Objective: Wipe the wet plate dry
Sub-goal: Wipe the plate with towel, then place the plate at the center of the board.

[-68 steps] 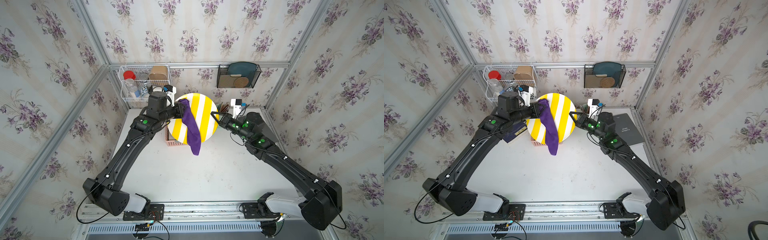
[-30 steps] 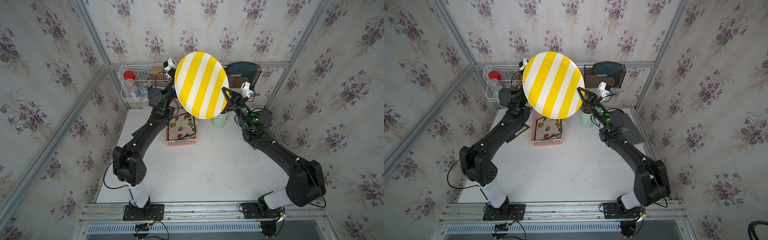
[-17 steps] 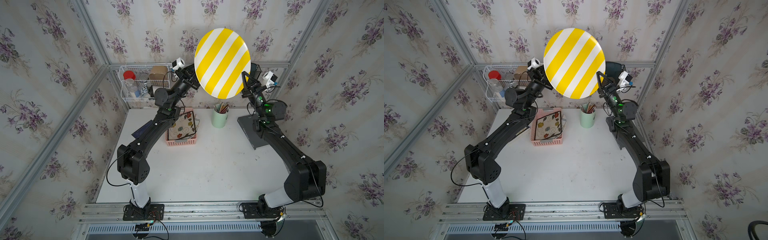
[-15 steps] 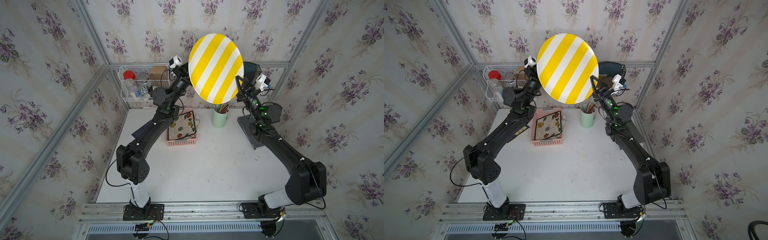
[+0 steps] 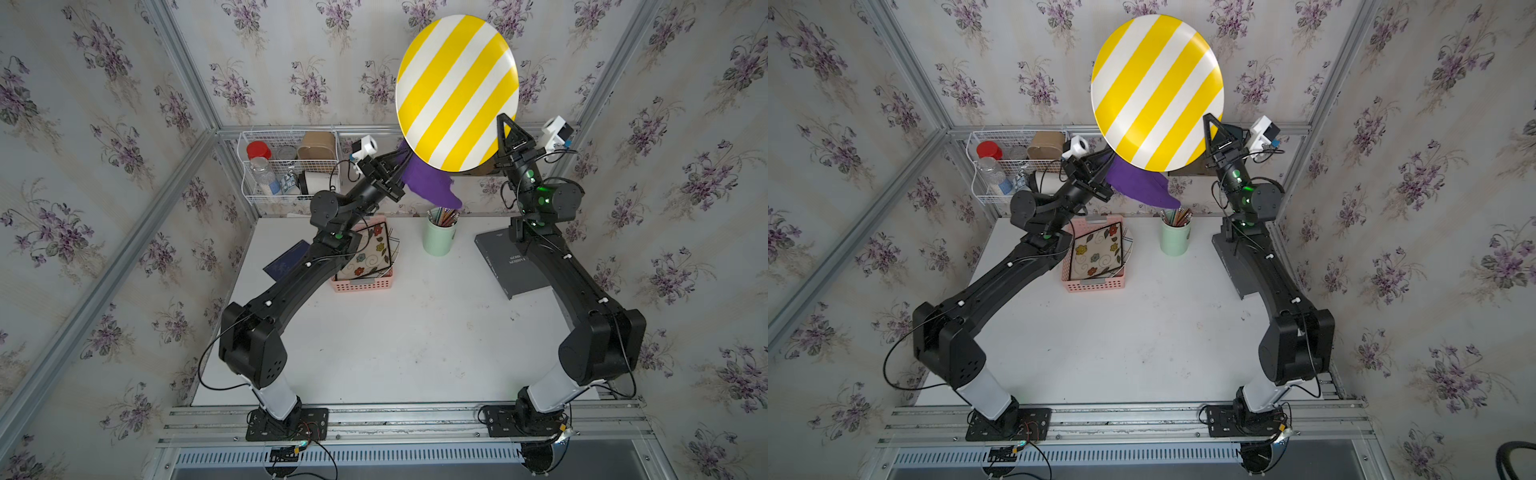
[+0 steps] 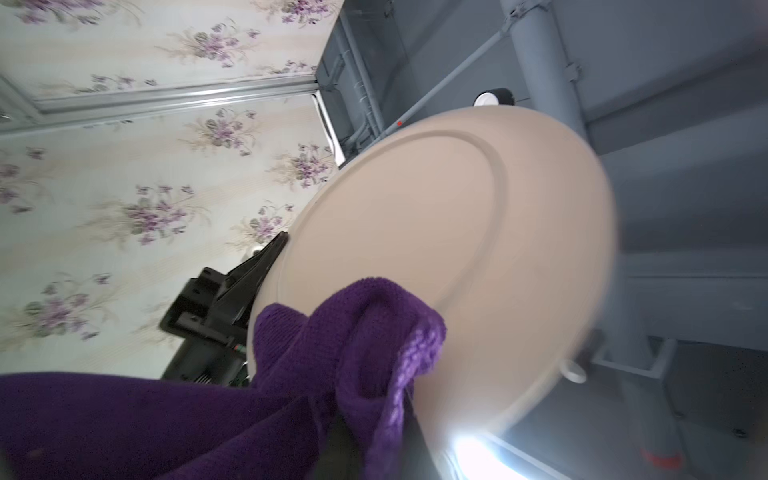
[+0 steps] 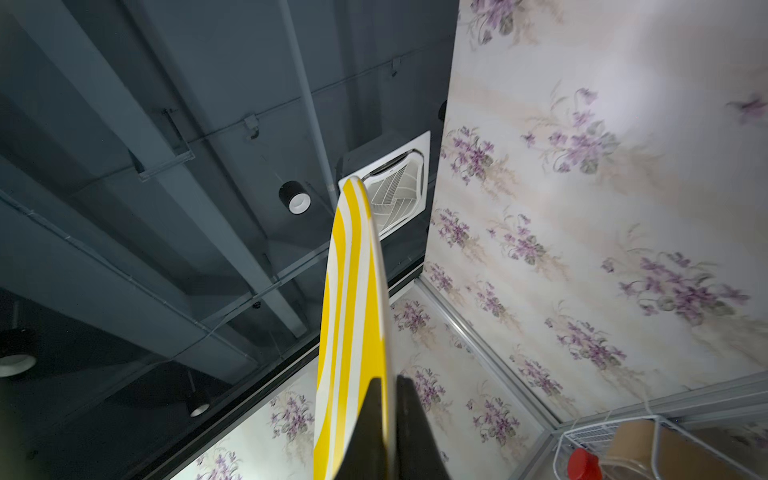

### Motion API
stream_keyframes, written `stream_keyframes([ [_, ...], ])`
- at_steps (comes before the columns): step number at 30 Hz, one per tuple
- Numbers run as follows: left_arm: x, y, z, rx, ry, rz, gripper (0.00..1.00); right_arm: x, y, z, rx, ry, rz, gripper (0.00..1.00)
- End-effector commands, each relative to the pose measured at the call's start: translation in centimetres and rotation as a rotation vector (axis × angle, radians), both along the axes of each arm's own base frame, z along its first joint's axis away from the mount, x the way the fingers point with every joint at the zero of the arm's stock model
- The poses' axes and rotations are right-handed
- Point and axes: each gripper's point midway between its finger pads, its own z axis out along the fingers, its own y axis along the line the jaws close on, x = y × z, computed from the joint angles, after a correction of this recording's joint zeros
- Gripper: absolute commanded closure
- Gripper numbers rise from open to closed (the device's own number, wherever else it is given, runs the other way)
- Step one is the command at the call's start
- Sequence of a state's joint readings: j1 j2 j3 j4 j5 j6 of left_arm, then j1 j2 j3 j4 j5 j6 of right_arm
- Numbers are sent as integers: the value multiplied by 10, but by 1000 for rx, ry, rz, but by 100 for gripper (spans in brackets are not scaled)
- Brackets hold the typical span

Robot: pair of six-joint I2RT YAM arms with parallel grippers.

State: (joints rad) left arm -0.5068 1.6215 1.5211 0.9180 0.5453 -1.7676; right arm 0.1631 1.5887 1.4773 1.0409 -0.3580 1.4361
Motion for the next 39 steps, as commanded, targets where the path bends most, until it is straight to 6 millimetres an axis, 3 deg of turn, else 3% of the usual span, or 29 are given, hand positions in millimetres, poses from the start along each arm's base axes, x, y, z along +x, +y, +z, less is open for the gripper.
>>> stream_keyframes([
  [1,-17,19,-25,237,-143,148,100,4,-17,-31,-12,91,-93,100],
  [4,-15,48,-55,429,-146,300,100,1,-19,-89,-113,268,-152,100],
  [6,-13,68,-66,551,-164,385,100,-9,-20,-139,-209,393,-188,100],
  [8,-14,82,-71,672,-202,453,100,-32,-20,-179,-301,464,-197,100],
  [10,-14,92,-74,803,-239,502,100,-56,-20,-236,-394,564,-188,100],
  [12,-12,97,-77,886,-262,533,100,-82,-23,-266,-424,606,-183,100],
  [15,-4,103,-85,960,-253,571,100,-104,-28,-314,-492,687,-195,100],
  [18,6,109,-96,1010,-231,601,100,-114,-30,-356,-582,753,-202,100],
  [23,14,113,-108,1045,-199,619,100,-118,-26,-410,-639,830,-158,100],
  [33,13,121,-126,1078,-154,634,100,-139,-26,-511,-752,1014,-109,100],
  [35,14,125,-130,1094,-142,650,100,-150,-30,-537,-807,1089,-110,90],
  [36,15,129,-134,1111,-127,666,100,-156,-33,-551,-847,1130,-116,78],
  [38,17,137,-144,1152,-89,691,100,-165,-42,-570,-914,1204,-132,43],
  [39,17,142,-149,1181,-70,708,100,-163,-46,-570,-952,1227,-153,29],
])
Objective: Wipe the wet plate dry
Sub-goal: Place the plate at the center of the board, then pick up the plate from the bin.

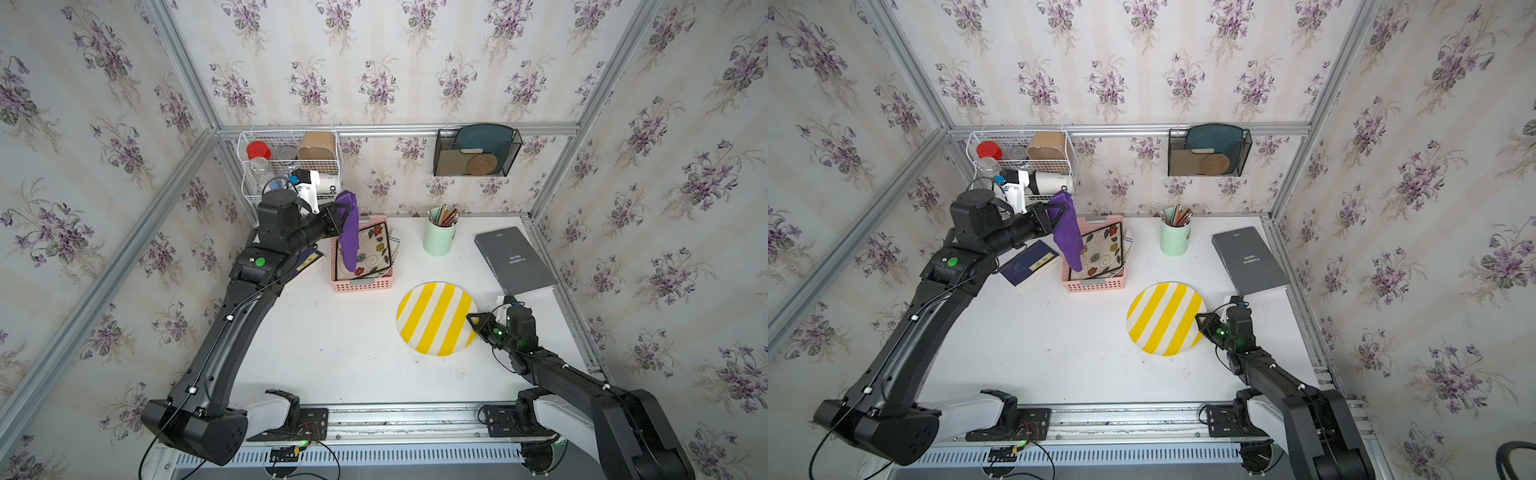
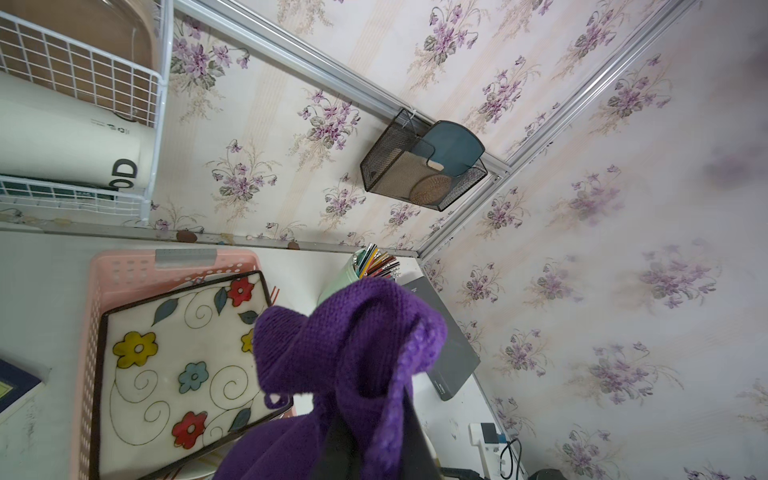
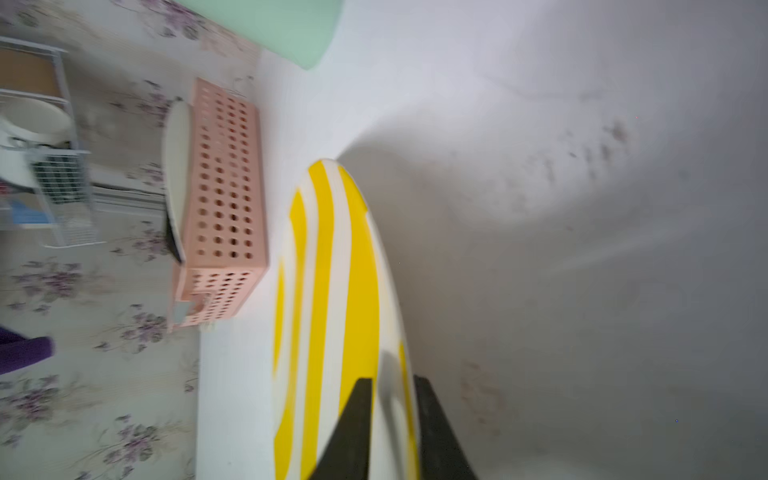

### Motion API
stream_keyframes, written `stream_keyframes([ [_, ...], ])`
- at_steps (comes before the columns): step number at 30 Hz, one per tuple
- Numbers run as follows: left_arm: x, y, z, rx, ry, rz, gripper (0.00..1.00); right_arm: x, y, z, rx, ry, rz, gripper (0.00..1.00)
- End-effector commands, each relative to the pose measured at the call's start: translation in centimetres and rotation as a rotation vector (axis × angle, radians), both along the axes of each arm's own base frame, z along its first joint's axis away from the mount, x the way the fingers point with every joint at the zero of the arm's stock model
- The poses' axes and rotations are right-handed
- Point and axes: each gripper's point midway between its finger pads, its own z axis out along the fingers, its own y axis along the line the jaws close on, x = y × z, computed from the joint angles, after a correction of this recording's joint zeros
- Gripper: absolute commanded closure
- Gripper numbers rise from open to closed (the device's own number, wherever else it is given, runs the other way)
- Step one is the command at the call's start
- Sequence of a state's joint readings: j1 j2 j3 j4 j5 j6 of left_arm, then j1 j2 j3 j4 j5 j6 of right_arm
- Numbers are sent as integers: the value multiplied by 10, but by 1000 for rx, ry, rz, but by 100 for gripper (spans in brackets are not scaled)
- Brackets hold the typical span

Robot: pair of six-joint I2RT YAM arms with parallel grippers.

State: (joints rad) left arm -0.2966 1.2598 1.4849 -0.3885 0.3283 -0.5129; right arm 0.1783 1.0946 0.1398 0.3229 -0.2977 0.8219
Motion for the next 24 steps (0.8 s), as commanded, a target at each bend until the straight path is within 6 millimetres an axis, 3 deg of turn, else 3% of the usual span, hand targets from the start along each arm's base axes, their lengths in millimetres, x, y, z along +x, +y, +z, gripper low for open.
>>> stream_keyframes([
  [1,4,21,-14,86,22,109,100,2,-23,-8,-186,55,-21,21],
  [3,4,34,-26,152,41,170,100,21,-47,18,-318,59,-118,1],
  [5,2,50,-43,225,69,236,100,46,-54,62,-355,-40,-161,3],
  [8,3,72,-73,352,110,315,100,80,-7,127,-238,-231,-36,29],
  [9,4,78,-84,396,129,335,100,93,16,154,-208,-296,27,42],
  [10,5,84,-95,443,143,352,100,100,50,169,-190,-333,134,51],
  [12,8,94,-116,522,172,380,100,111,105,189,-172,-361,289,58],
  [14,13,100,-133,565,198,396,100,125,144,185,-198,-333,385,60],
  [16,19,103,-146,568,233,407,100,144,170,180,-220,-321,425,59],
  [21,25,93,-158,525,271,365,100,192,207,146,-229,-230,484,56],
  [22,25,92,-158,517,273,361,100,189,227,141,-234,-219,520,55],
  [24,24,89,-157,500,276,346,100,201,240,131,-245,-211,530,54],
])
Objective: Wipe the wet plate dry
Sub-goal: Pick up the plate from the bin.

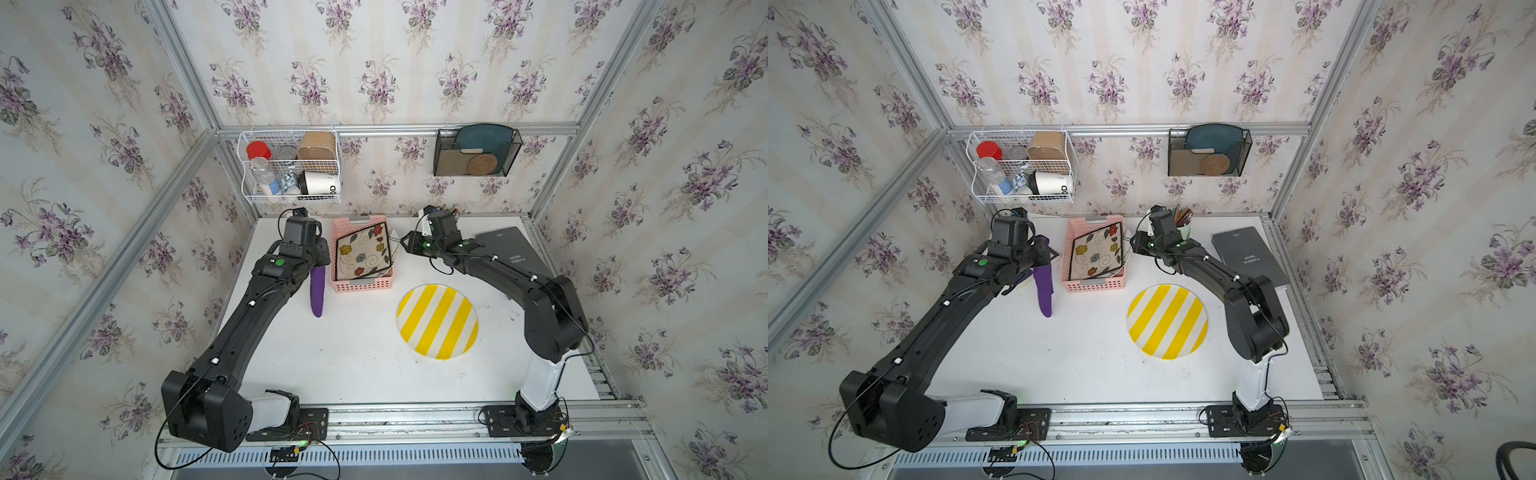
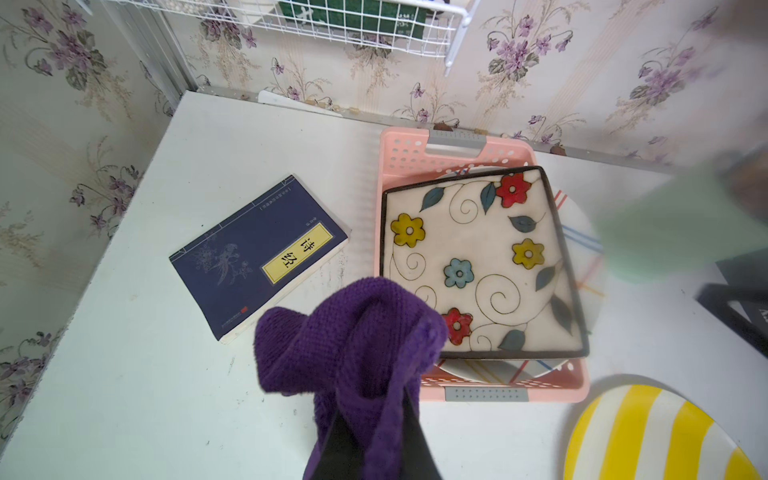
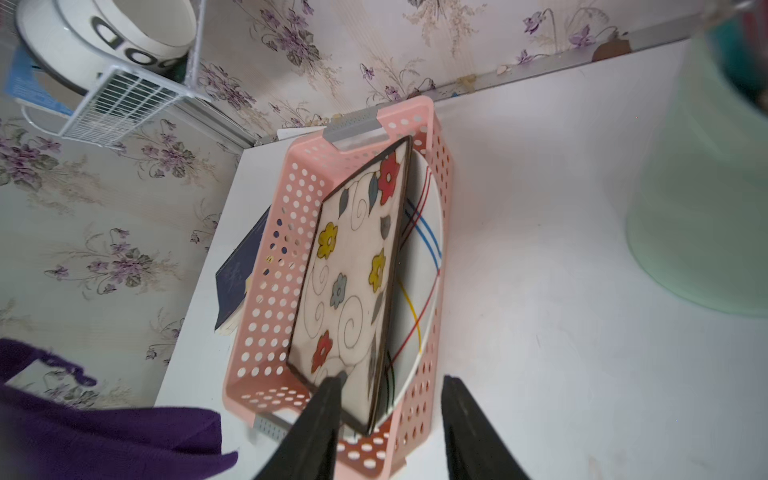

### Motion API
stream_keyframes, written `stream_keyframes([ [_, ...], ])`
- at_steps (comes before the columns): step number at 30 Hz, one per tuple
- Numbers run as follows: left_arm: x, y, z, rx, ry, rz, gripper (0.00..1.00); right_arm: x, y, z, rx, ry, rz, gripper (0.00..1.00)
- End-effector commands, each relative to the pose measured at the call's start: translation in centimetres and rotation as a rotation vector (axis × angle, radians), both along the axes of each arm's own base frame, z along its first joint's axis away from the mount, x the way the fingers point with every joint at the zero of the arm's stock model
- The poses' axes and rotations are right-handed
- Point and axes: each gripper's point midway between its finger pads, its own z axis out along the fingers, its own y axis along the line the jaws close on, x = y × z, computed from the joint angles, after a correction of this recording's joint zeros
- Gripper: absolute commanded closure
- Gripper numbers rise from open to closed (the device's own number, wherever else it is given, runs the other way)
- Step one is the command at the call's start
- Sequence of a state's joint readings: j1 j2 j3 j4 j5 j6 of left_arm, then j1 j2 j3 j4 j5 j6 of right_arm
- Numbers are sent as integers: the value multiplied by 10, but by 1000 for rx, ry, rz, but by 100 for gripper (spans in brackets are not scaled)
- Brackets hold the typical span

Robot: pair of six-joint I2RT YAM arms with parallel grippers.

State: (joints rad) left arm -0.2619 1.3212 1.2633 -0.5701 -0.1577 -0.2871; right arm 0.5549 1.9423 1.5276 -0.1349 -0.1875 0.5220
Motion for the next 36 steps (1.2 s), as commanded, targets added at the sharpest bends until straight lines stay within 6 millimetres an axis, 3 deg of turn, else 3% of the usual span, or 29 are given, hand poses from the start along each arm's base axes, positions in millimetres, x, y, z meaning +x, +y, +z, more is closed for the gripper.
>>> stream_keyframes([
  [1,3,-7,7,-44,-24,-19,100,2,20,-18,-43,43,50,54],
  [4,1,-12,4,-84,-7,-26,100,13,32,-26,-42,55,43,53],
  [8,-3,-13,4,-112,-3,-14,100,19,31,-51,-103,100,4,49],
  [12,-7,-12,7,-123,-11,-12,100,19,32,-68,-114,125,4,40],
  [15,-9,-12,6,-121,-6,-17,100,16,41,-90,-106,190,43,40],
  [19,-12,-14,6,-129,1,-21,100,14,56,-121,-96,288,71,48],
  [21,-13,-16,5,-142,5,-28,100,16,62,-122,-64,301,73,67],
  [24,-15,-23,15,-180,-17,-60,100,20,70,-93,-5,253,84,100],
  [28,-21,-47,52,-288,-109,-189,100,21,74,-14,99,121,129,100],
  [29,-23,-53,64,-318,-131,-222,100,19,72,15,140,75,138,100],
  [32,-28,-64,102,-375,-199,-286,100,3,64,82,251,-21,165,100],
  [36,-20,-62,118,-368,-232,-271,100,-29,57,123,406,-35,193,100],
])
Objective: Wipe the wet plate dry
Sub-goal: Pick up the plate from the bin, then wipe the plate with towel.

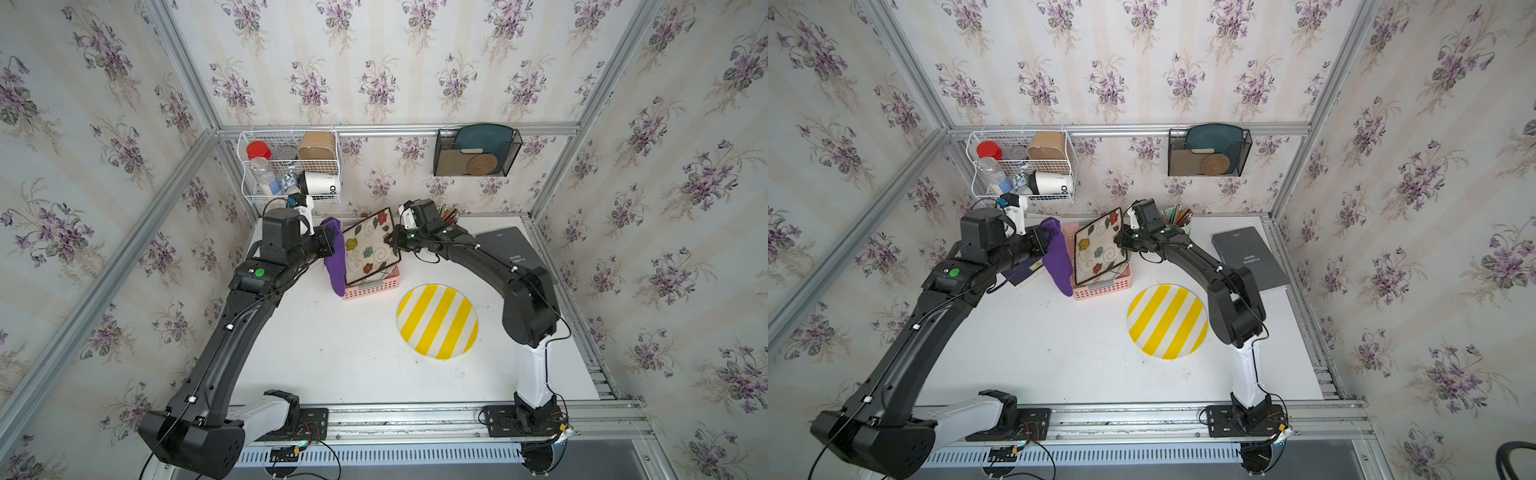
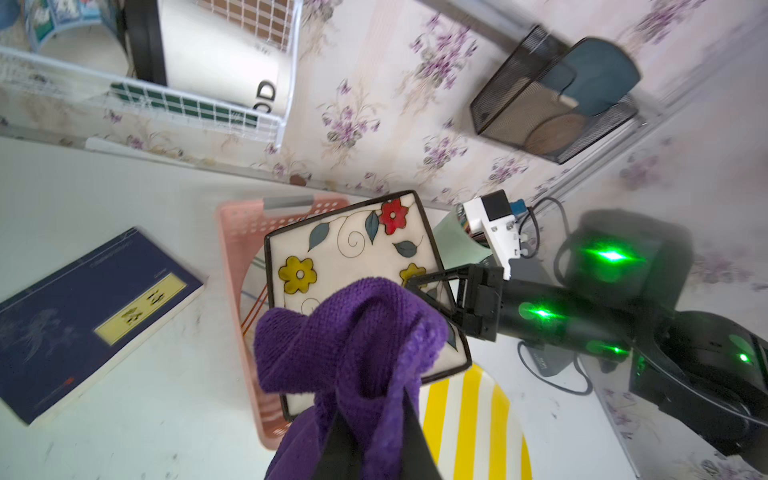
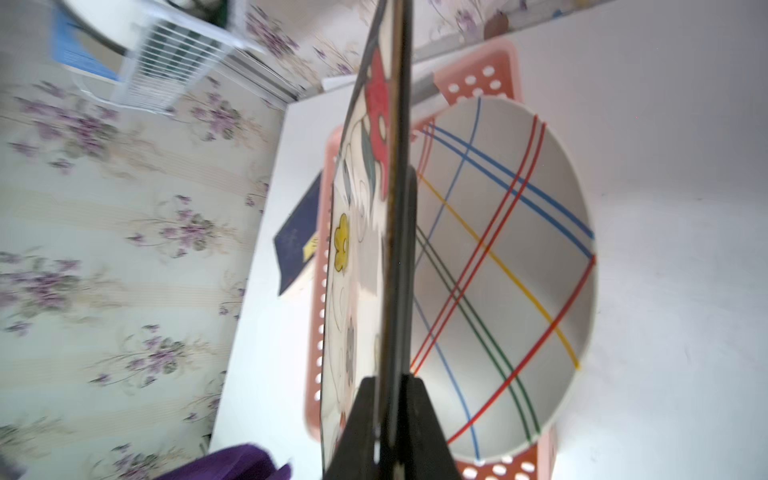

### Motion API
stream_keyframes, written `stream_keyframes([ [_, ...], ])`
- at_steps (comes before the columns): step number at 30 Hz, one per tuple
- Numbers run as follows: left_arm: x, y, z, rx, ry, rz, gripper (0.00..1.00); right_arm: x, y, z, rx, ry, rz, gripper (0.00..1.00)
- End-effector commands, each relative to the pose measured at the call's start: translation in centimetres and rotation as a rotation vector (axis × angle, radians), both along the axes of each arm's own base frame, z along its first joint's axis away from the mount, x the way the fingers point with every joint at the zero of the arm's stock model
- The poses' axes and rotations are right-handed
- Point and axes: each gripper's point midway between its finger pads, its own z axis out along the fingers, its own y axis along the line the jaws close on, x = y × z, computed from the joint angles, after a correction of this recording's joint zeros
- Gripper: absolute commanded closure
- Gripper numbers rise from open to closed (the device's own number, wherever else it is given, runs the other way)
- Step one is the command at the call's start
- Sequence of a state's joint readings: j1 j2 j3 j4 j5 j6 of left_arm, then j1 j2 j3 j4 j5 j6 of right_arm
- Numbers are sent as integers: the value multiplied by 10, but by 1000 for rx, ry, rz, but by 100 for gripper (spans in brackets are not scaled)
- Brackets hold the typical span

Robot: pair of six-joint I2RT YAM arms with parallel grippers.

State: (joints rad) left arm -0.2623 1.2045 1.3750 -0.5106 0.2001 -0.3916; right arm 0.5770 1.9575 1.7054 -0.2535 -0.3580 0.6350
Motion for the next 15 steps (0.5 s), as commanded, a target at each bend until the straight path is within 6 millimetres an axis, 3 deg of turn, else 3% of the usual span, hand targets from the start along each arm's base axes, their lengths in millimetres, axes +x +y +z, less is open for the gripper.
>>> stream_keyframes([
  [1,9,-5,9,-21,-21,-10,100,-19,18,81,308,-114,70,100],
  [4,23,-8,-11,-10,40,-2,100,-35,14,105,463,-101,68,100],
  [8,33,-18,-37,-27,97,-9,100,-51,12,151,638,-129,89,100],
  [10,34,-33,-43,-25,109,-62,100,-52,8,172,702,-145,76,100],
  [14,18,-83,-50,-3,112,-225,100,-37,-9,209,770,-185,-22,100],
  [15,18,-97,-61,11,138,-258,100,-34,-14,216,786,-196,-43,100],
])
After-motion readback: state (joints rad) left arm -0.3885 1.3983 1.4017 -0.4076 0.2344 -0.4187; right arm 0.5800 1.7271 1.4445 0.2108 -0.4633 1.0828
